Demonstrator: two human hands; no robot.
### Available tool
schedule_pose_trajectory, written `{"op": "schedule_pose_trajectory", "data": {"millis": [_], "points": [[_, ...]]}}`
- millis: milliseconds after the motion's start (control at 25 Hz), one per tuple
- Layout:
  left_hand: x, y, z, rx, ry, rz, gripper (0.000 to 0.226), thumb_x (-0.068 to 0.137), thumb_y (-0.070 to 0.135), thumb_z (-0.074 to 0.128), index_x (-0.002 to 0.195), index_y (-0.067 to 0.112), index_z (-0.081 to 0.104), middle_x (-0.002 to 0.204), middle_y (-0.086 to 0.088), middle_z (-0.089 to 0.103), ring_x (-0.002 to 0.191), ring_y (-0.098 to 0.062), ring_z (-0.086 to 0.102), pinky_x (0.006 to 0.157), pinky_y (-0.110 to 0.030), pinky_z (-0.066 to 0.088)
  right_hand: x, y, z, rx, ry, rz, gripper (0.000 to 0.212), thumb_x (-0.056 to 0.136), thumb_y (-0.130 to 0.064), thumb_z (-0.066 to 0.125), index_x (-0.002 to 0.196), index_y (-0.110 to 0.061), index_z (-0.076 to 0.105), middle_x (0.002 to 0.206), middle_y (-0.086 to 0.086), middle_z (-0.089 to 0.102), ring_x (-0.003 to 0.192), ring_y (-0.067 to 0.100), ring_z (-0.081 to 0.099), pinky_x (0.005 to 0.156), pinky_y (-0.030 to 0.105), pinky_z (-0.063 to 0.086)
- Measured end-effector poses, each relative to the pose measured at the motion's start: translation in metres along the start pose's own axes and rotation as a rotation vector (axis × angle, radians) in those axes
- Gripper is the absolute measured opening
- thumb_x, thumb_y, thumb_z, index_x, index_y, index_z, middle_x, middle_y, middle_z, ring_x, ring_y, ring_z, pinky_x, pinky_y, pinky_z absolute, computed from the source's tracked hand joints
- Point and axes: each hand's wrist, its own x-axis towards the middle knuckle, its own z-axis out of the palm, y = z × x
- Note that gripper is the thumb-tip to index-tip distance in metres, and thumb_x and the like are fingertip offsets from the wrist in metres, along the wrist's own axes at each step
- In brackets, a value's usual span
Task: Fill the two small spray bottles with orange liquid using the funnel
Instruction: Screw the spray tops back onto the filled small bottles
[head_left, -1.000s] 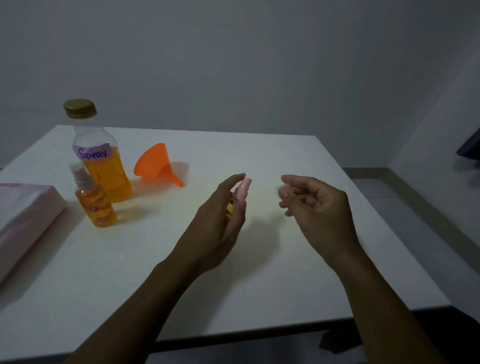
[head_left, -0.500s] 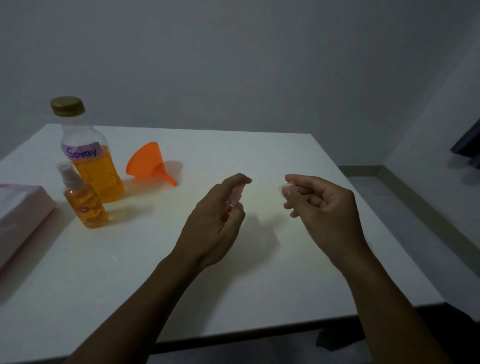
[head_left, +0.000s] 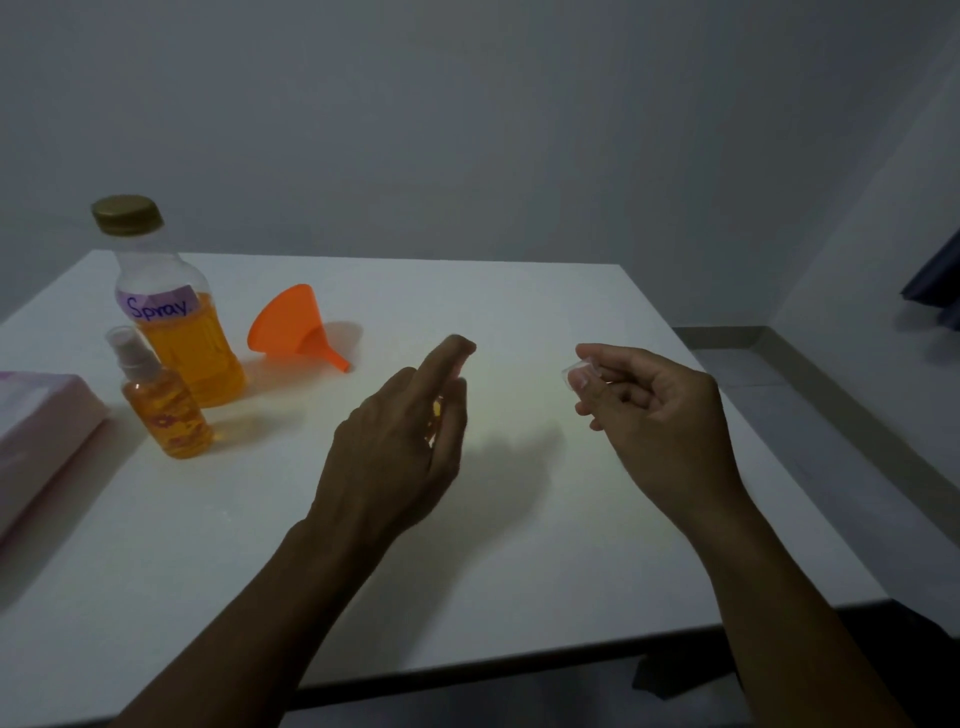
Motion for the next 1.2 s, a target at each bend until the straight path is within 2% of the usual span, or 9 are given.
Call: {"op": "schedule_pose_trajectory", "data": {"millis": [160,360,600,720,800,880,1000,1120,1200], "points": [[0.001,-0.001,-0.008,-0.009,0.043,0.013,0.035,0.102,0.037,0.029,0.135,0.033,0.041,0.089,0.003,0.064,0.066,-0.014,0.056,0.062,-0.04,0.05,-0.001,0.002,0.0,-0.037,0.002,-0.019,0.029,0.089,-0.029,0.074,0.118,-0.02,0.074,0.091,-0.006,0.076,0.079,0.013,0.074,0.076,0.036,0.064],[-0.004,0.0,-0.015,0.001,0.083,0.032,0.031,0.102,0.032,0.031,0.127,0.023,0.046,0.09,0.003,0.065,0.06,-0.012,0.056,0.058,-0.038,0.051,-0.001,0.003,-0.001,-0.055,0.008,-0.022,0.03,0.09,-0.03,0.073,0.118,-0.021,0.074,0.091,-0.007,0.076,0.08,0.013,0.074,0.076,0.035,0.064],[-0.007,-0.007,-0.02,0.024,0.065,-0.033,0.032,0.102,0.038,0.029,0.129,0.027,0.043,0.095,0.001,0.067,0.063,-0.014,0.058,0.06,-0.038,0.053,-0.002,0.0,0.002,-0.057,0.014,-0.036,0.03,0.09,-0.032,0.073,0.118,-0.023,0.074,0.09,-0.007,0.076,0.08,0.013,0.074,0.076,0.037,0.064],[-0.01,-0.004,-0.023,-0.041,0.041,-0.057,0.036,0.102,0.043,0.028,0.135,0.031,0.037,0.074,0.01,0.062,0.058,-0.008,0.056,0.053,-0.031,0.048,-0.003,-0.005,0.006,-0.012,0.007,-0.039,0.026,0.09,-0.034,0.073,0.115,-0.028,0.074,0.093,-0.009,0.076,0.084,0.013,0.074,0.077,0.039,0.064],[-0.014,-0.001,-0.024,-0.159,0.007,-0.084,0.03,0.102,0.045,0.03,0.126,0.029,0.036,0.062,0.007,0.055,0.055,-0.011,0.057,0.049,-0.034,0.046,-0.005,-0.009,0.01,0.021,-0.015,-0.056,0.025,0.089,-0.033,0.073,0.114,-0.029,0.073,0.096,-0.01,0.076,0.088,0.013,0.073,0.078,0.038,0.064],[-0.019,-0.002,-0.024,-0.234,-0.076,-0.088,0.023,0.102,0.046,0.032,0.118,0.03,0.036,0.071,0.007,0.058,0.062,-0.012,0.058,0.052,-0.032,0.045,-0.007,-0.015,0.016,0.076,-0.065,-0.066,0.028,0.088,-0.028,0.074,0.116,-0.026,0.073,0.098,-0.01,0.075,0.089,0.013,0.072,0.079,0.036,0.063],[-0.023,-0.009,-0.024,-0.213,-0.207,-0.055,0.034,0.097,0.05,0.039,0.128,0.038,0.036,0.105,0.019,0.055,0.09,-0.001,0.056,0.064,-0.017,0.044,-0.011,-0.02,0.029,0.117,-0.152,-0.073,0.031,0.088,-0.023,0.074,0.118,-0.028,0.07,0.104,-0.01,0.075,0.096,0.011,0.072,0.083,0.032,0.063],[-0.024,-0.015,-0.025,-0.244,-0.218,-0.015,0.034,0.094,0.046,0.048,0.127,0.041,0.038,0.106,0.025,0.052,0.091,-0.004,0.055,0.067,-0.015,0.044,-0.012,-0.023,0.039,0.109,-0.177,-0.074,0.029,0.087,-0.021,0.075,0.114,-0.031,0.07,0.106,-0.011,0.075,0.097,0.011,0.072,0.086,0.036,0.062],[-0.027,-0.016,-0.027,-0.267,-0.222,-0.02,0.031,0.094,0.045,0.049,0.122,0.043,0.039,0.101,0.023,0.055,0.087,-0.008,0.055,0.065,-0.019,0.045,-0.014,-0.023,0.043,0.087,-0.185,-0.074,0.028,0.086,-0.022,0.076,0.113,-0.029,0.073,0.104,-0.011,0.076,0.096,0.011,0.072,0.087,0.036,0.062]]}}
